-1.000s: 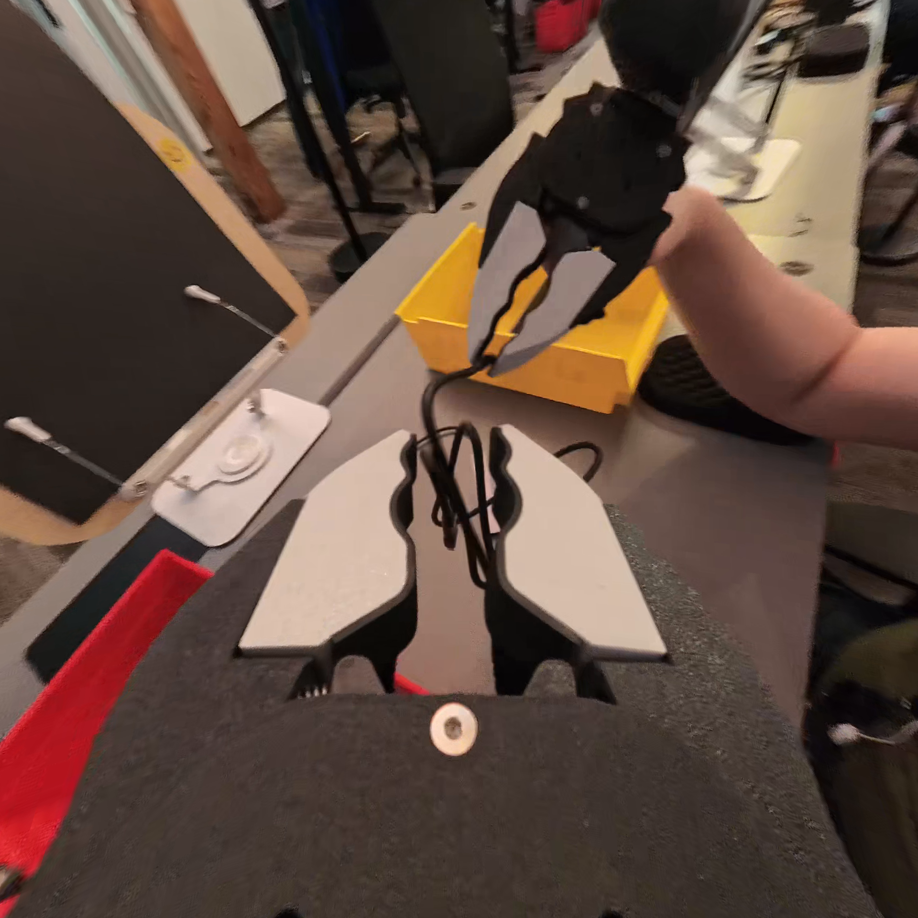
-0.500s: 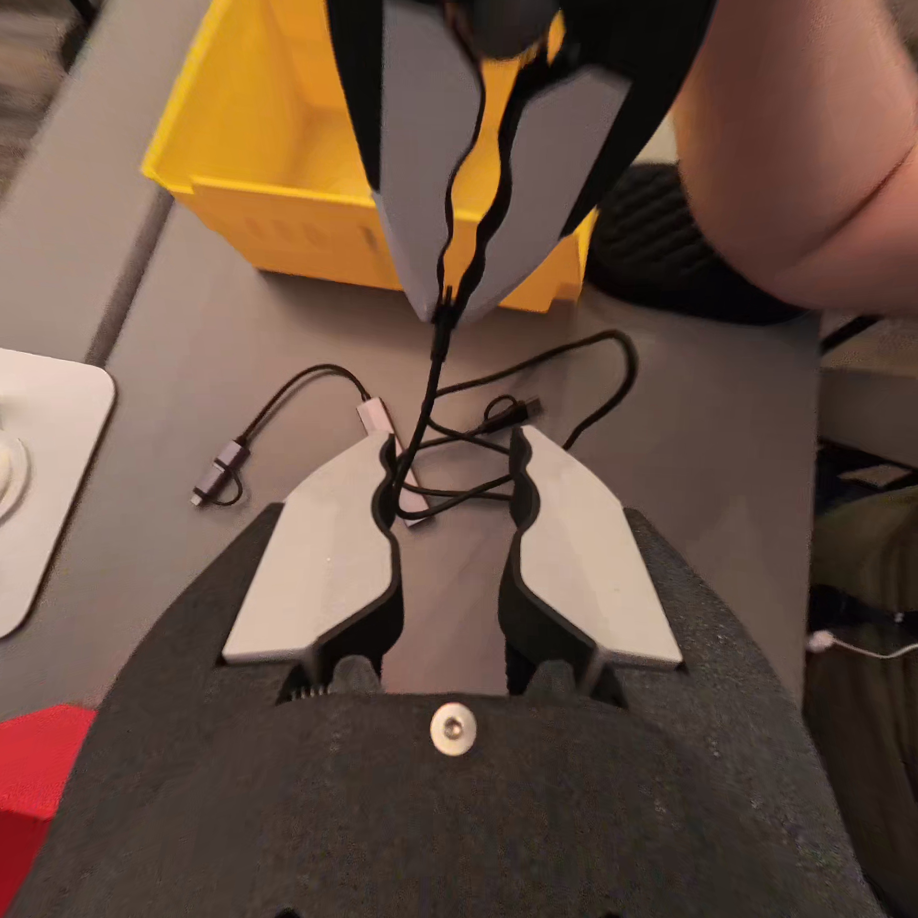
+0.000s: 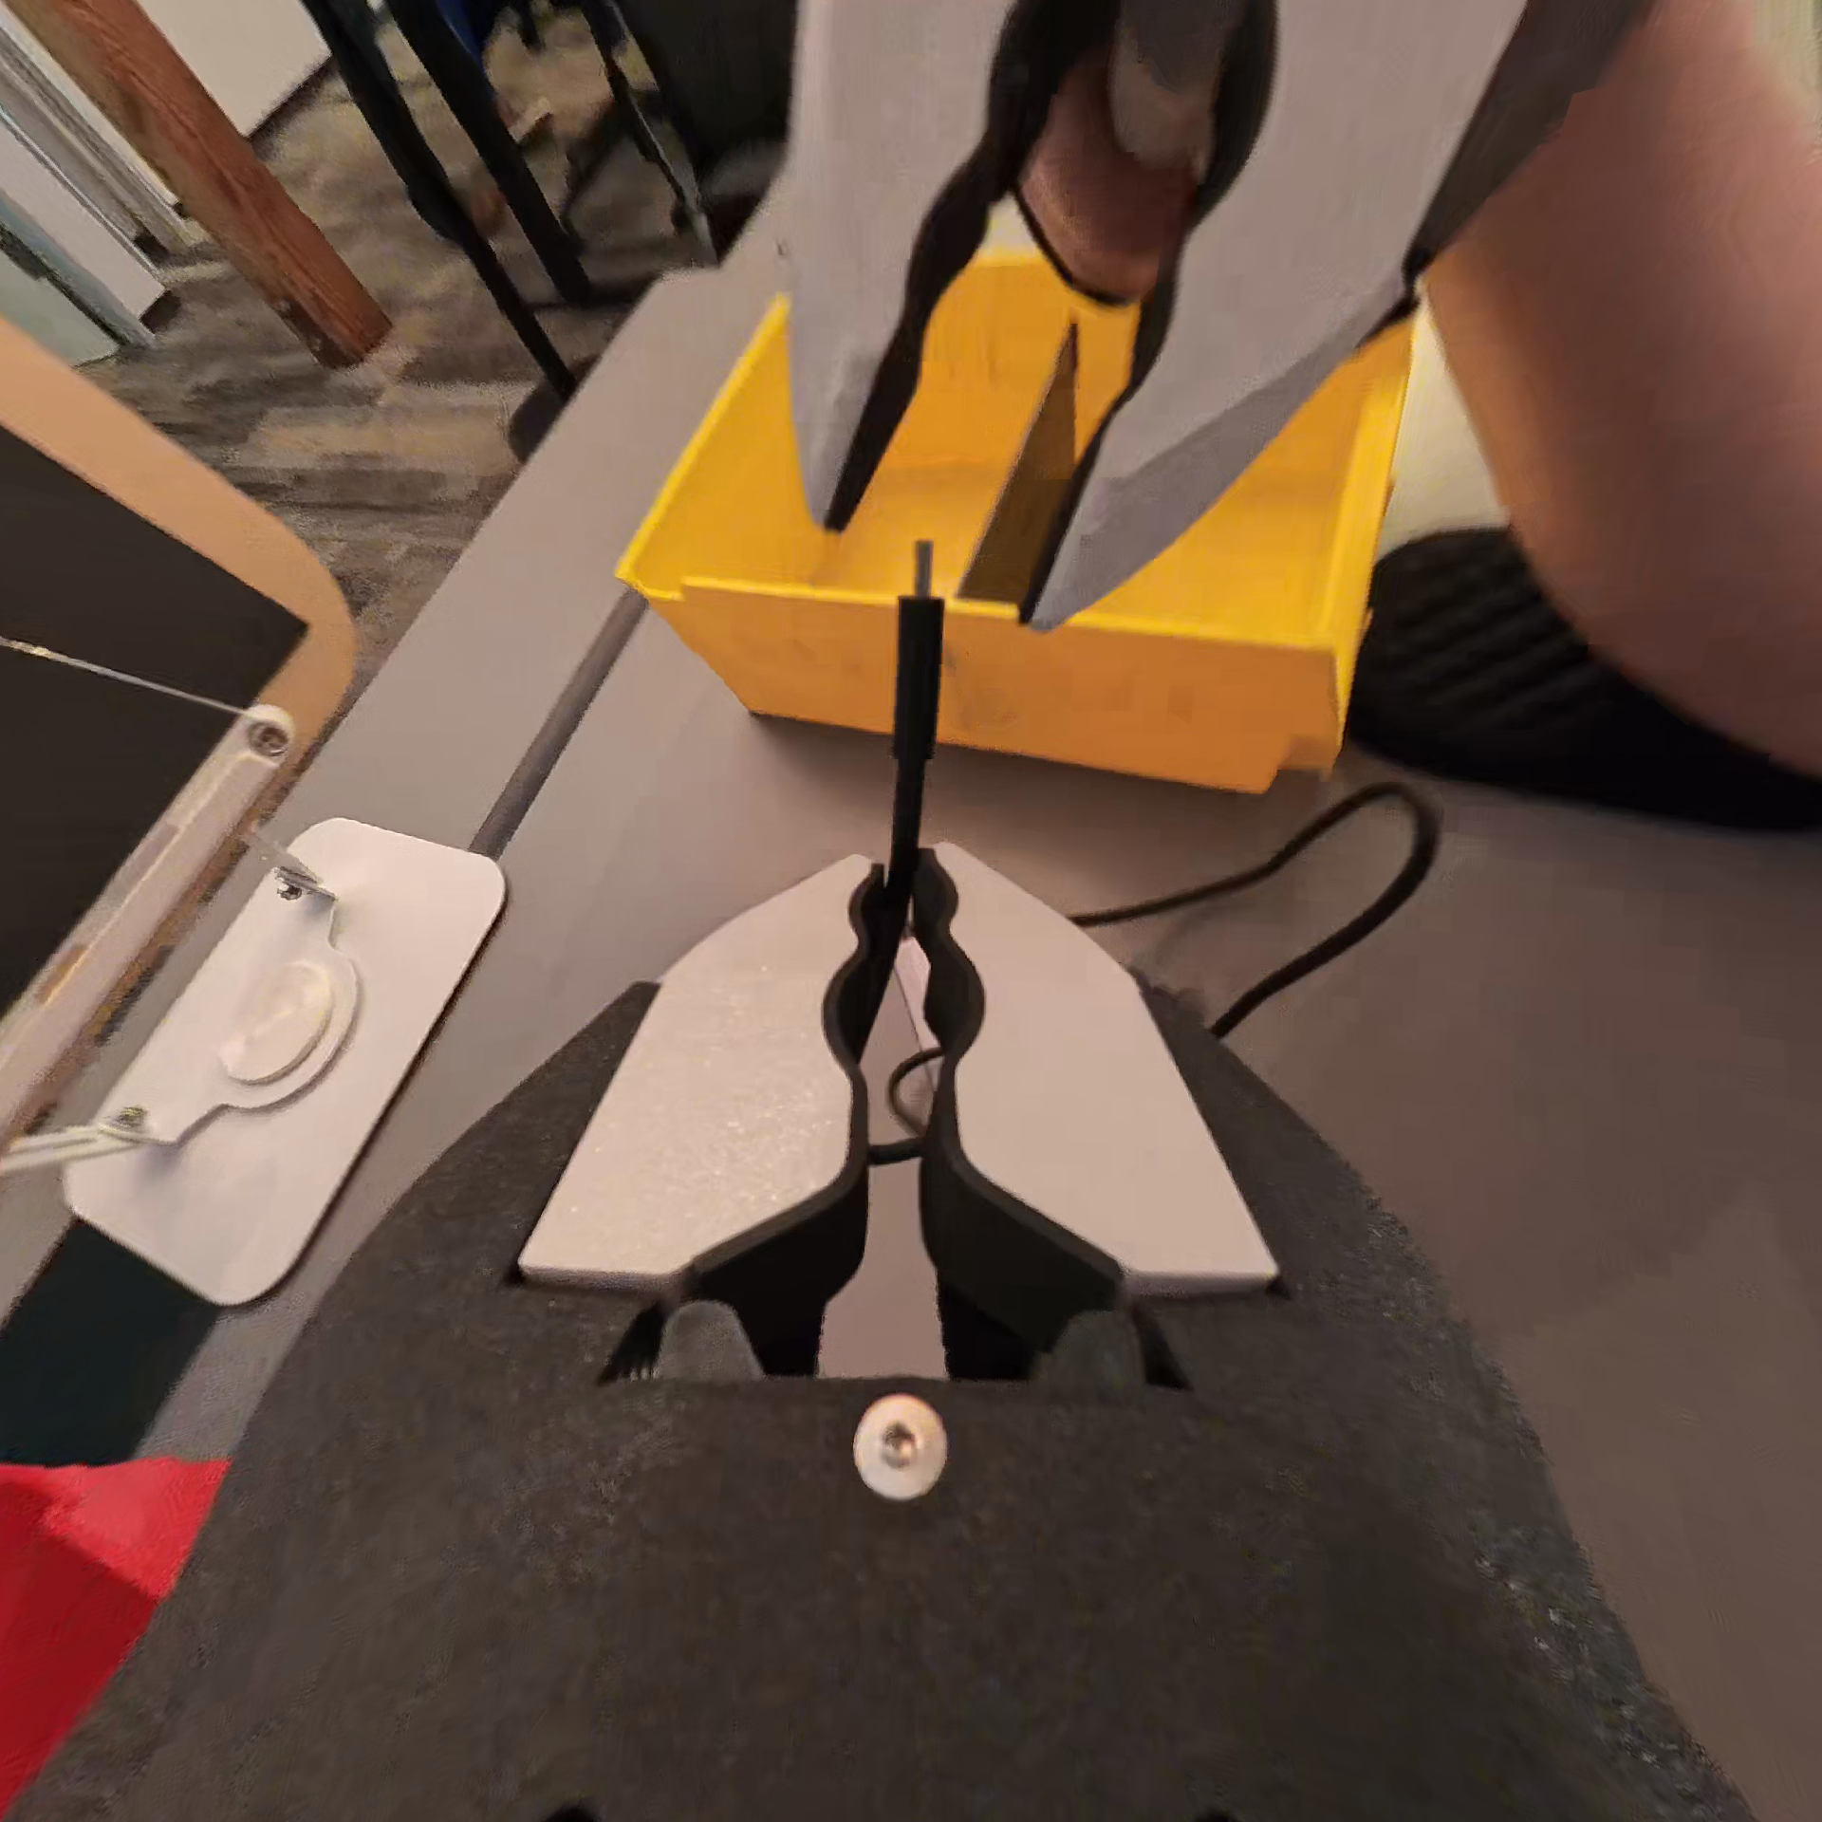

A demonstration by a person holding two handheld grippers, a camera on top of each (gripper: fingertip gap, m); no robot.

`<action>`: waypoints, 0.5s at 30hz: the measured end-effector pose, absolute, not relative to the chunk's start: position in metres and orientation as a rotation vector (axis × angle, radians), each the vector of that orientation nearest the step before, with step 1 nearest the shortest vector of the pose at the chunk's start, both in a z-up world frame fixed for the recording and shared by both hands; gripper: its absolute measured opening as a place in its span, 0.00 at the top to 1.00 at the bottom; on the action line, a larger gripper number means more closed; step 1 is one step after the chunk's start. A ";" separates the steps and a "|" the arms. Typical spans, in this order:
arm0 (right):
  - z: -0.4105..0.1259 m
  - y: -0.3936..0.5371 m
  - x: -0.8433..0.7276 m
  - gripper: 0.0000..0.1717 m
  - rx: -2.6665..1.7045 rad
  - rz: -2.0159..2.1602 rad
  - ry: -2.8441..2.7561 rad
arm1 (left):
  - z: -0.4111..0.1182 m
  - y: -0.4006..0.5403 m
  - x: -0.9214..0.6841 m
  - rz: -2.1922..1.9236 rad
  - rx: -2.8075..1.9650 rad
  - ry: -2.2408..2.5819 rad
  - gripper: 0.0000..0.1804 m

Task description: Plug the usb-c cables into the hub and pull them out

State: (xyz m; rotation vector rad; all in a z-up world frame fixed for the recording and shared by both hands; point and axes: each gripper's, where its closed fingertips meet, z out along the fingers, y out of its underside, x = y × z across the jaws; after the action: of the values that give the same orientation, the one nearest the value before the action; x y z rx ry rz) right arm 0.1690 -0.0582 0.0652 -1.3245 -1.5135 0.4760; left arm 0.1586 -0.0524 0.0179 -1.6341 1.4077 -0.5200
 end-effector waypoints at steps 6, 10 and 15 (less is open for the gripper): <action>0.106 -0.046 0.143 0.77 -1.353 0.696 -1.193 | 0.068 -0.036 0.131 -0.666 -1.571 1.135 0.97; 0.107 -0.043 0.114 0.77 -1.392 0.963 -1.047 | 0.100 -0.041 0.119 -0.812 -1.496 1.009 0.97; 0.089 -0.045 0.082 0.76 -1.400 1.150 -1.023 | 0.120 -0.054 0.110 -0.985 -1.450 0.969 0.98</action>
State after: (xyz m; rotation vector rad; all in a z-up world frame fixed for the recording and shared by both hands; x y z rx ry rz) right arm 0.0819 -0.0451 0.0889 -1.4004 -1.0228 1.1505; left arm 0.1099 -0.0537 0.1202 -1.4498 0.9688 -0.9854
